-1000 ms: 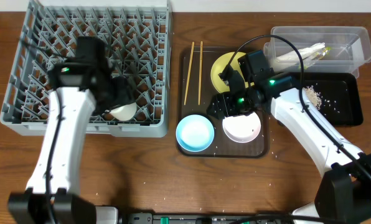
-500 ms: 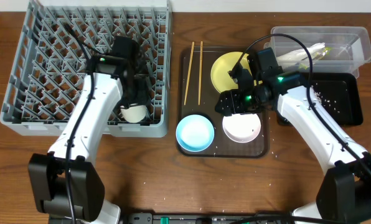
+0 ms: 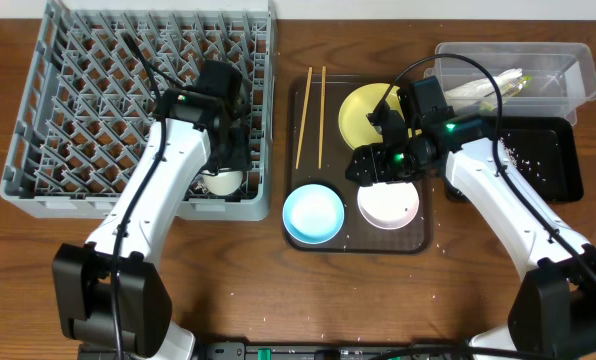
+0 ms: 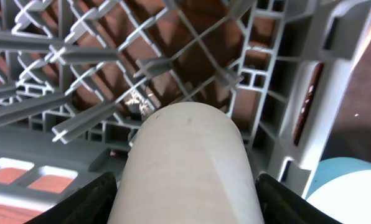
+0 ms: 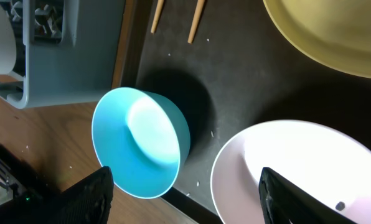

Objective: Sort waste into correct bins and load items into the dishwasher
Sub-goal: 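Lower the pale cup into the dish rack with the left gripper, then move the left gripper to the blue bowl and grasp its rim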

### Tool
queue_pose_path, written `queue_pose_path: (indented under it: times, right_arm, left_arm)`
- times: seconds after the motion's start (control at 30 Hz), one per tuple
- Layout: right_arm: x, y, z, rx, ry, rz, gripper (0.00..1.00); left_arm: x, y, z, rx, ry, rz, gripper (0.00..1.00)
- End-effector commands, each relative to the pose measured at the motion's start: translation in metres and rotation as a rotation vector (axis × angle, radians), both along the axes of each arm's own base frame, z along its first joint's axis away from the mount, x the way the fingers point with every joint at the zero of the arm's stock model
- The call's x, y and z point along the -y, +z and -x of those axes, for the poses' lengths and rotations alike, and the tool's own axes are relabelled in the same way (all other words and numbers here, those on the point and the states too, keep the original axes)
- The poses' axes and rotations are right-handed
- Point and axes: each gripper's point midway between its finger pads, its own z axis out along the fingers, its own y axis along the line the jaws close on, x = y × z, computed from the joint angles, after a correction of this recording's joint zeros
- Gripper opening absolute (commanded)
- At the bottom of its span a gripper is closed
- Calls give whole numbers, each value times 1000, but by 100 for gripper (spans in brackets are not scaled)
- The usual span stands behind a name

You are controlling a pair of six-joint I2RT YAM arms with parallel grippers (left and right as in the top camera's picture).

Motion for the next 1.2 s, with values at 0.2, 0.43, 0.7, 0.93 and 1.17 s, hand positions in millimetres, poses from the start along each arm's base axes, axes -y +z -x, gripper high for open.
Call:
queue_pose_path:
  times: [0.2,0.43,0.7,0.93,1.17]
  right_arm:
    - [3,3,-2,7,-13,3,72]
    - [4,2,0,-3,-13,7,72]
    - [4,2,1,-4,-13,7,72]
    - [4,2,0,-2,-13,6,73]
    - [7,29,-13,68,-33,-25,72]
  left_arm:
    - [16,-4,1,7,-51,-17,43]
    - [6,-10,9,-29,-42,-65,52]
    - [4,-24,18,-68,-43,-71,80]
    - [5,-13,17,-65,-44,-69,96]
    - [22,46,13,42,-60,44,96]
